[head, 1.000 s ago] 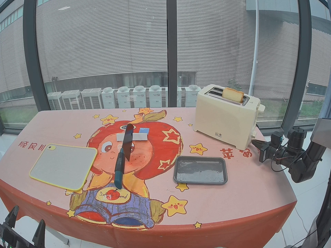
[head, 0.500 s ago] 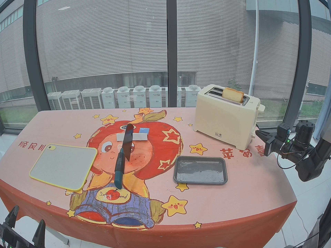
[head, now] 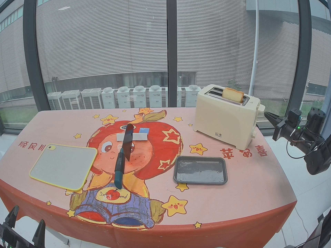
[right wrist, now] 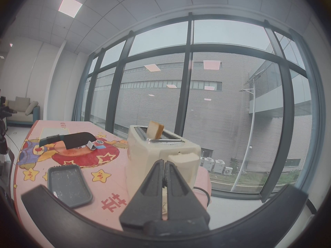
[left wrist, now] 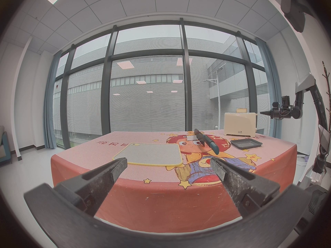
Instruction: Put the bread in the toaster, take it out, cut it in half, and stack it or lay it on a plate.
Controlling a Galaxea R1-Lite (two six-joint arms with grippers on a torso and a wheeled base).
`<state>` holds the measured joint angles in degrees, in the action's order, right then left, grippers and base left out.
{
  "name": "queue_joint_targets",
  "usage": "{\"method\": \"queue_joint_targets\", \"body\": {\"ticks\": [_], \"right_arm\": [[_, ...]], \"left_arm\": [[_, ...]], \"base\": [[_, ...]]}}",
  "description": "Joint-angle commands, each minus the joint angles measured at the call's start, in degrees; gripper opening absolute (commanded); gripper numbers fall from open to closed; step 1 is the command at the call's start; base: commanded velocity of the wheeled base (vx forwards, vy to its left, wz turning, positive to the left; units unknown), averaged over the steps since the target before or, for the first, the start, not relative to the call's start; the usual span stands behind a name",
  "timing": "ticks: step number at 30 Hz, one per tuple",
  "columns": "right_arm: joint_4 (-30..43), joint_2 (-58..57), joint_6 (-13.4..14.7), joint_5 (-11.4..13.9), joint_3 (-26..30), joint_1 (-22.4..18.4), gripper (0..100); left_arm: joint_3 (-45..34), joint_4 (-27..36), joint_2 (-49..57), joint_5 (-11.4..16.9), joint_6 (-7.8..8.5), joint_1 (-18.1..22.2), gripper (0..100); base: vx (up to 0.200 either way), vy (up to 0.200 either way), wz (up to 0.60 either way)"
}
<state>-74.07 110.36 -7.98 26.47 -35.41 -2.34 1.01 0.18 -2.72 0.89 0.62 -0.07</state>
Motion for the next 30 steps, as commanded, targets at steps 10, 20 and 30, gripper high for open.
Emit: {"method": "queue_joint_targets", "body": {"ticks": [10, 20, 30], "right_arm": [[-0.02, 1.61, 5.52, -5.28, -7.65, 0.06, 0], [-2.31, 9.87, 5.70, -5.46, -11.70, -0.21, 0], [-2.39, 12.33, 5.61, -5.46, -11.52, -0.30, 0]], "left_arm": [[-1.01, -0.01, -0.09, -0.01, -0.01, -0.01, 100], [-1.01, -0.01, -0.09, -0.01, -0.01, -0.01, 100], [-1.01, 0.08, -0.09, -0.01, -0.01, -0.01, 100]], "base": [[0.000, 0.000, 0.00], [0.000, 0.000, 0.00], [0.000, 0.000, 0.00]]}}
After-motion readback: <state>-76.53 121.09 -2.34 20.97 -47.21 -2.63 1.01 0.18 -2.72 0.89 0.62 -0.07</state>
